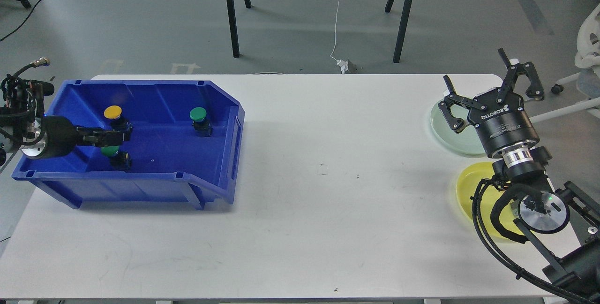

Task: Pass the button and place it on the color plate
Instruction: 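Lower the left gripper into the bin toward a green button, then close the left gripper on the green-capped button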

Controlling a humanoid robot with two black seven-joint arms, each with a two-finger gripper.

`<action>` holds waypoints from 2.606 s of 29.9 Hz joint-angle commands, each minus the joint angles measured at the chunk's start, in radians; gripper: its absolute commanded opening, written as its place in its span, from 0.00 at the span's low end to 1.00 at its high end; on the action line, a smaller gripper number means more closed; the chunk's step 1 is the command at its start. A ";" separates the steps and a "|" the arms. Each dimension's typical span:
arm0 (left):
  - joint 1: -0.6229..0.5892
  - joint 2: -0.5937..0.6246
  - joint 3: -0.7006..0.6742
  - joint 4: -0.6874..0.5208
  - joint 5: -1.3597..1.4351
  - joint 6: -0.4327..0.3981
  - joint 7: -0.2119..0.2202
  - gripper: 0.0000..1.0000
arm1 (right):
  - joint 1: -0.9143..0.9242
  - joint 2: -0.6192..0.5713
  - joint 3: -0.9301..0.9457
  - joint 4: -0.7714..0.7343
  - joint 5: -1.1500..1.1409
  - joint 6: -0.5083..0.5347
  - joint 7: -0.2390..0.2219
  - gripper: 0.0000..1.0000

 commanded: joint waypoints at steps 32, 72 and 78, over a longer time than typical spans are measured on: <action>0.039 -0.022 0.005 0.032 0.000 -0.005 0.000 0.76 | -0.005 0.000 0.002 -0.001 0.000 0.020 -0.001 0.99; 0.029 -0.036 0.017 0.043 0.000 0.002 0.000 0.28 | -0.020 0.000 0.005 0.001 0.002 0.020 0.000 0.99; 0.020 -0.031 0.011 0.038 -0.012 0.000 0.000 0.27 | -0.023 0.000 0.014 0.001 0.002 0.020 0.000 0.99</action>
